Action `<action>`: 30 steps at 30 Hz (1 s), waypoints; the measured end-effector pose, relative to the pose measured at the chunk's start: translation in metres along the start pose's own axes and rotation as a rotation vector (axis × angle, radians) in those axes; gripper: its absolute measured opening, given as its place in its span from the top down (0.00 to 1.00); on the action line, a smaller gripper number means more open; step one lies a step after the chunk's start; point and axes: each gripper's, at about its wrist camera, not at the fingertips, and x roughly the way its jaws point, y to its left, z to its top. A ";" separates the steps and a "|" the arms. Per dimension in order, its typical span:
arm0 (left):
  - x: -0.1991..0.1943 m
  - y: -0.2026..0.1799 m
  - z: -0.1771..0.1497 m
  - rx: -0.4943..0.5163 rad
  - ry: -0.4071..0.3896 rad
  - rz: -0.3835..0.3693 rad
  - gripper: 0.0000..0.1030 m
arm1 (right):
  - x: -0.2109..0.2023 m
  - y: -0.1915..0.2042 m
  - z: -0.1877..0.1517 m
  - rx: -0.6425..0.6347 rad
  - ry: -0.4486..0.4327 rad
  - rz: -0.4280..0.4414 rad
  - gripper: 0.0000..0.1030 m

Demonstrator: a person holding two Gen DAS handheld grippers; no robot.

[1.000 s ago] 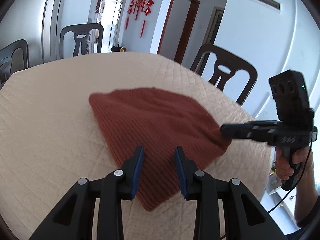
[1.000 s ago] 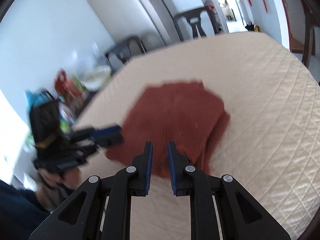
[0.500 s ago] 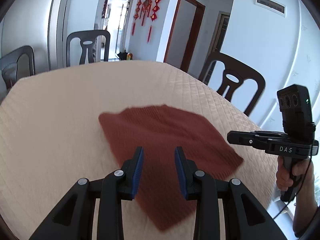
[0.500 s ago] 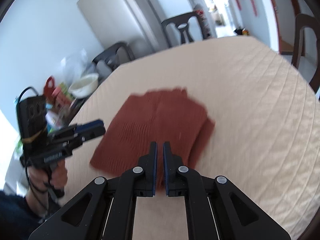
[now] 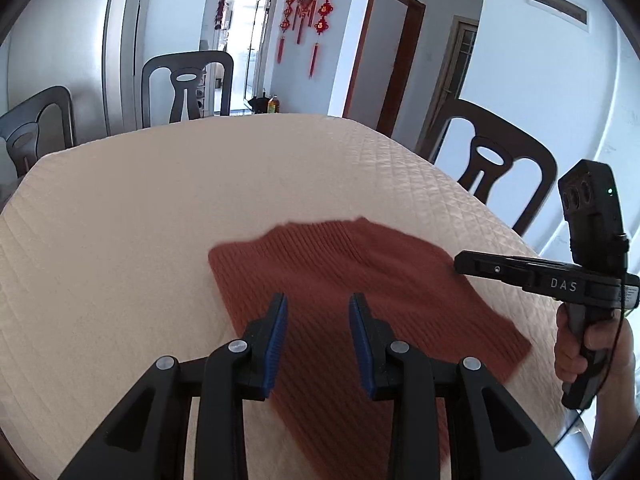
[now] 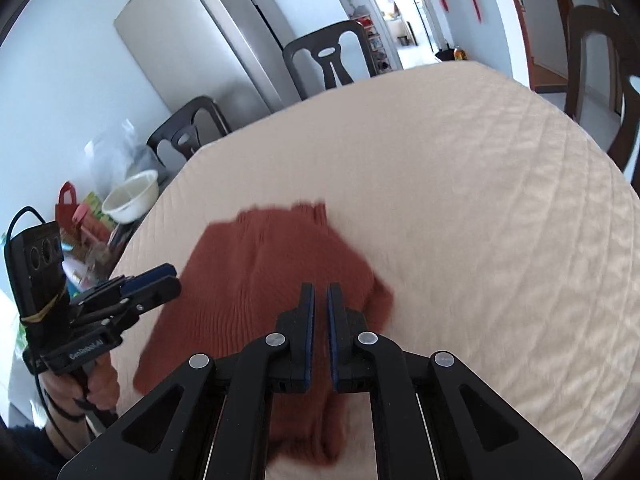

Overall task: Fold small clothes
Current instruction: 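Pinch and tidy the folded sweater edge with the right tool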

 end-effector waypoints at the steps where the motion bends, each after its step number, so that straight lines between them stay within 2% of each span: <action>1: 0.008 0.001 0.002 -0.004 0.016 0.009 0.67 | 0.006 -0.001 0.003 0.002 0.005 0.000 0.95; 4: 0.029 0.001 -0.008 0.013 0.080 0.022 0.66 | 0.032 -0.009 0.000 -0.008 0.075 -0.056 0.95; 7: 0.025 0.005 -0.011 -0.006 0.073 0.009 0.66 | 0.027 -0.014 -0.002 -0.003 0.061 -0.037 0.95; 9: 0.014 0.005 -0.010 -0.015 0.063 0.009 0.66 | 0.014 -0.009 -0.003 -0.023 0.047 -0.052 0.95; 15: -0.040 -0.008 -0.030 0.027 0.013 -0.039 0.67 | -0.044 0.026 -0.029 -0.164 -0.006 0.028 0.95; 17: -0.052 -0.012 -0.044 0.030 0.016 -0.056 0.67 | -0.051 0.039 -0.045 -0.214 0.014 0.043 0.95; 19: -0.052 -0.015 -0.054 0.029 0.040 -0.063 0.67 | -0.045 0.041 -0.058 -0.248 0.058 -0.001 0.95; 20: -0.050 -0.016 -0.059 0.033 0.049 -0.056 0.67 | -0.040 0.036 -0.064 -0.248 0.082 -0.025 1.00; 23: -0.044 -0.014 -0.065 0.008 0.052 -0.043 0.66 | -0.036 0.021 -0.070 -0.203 0.087 -0.017 1.00; 27: -0.041 -0.018 -0.068 0.032 0.045 -0.009 0.65 | -0.036 0.020 -0.073 -0.211 0.074 -0.019 1.00; 30: -0.041 -0.013 -0.068 0.002 0.051 -0.020 0.64 | -0.037 0.019 -0.073 -0.198 0.074 -0.014 1.00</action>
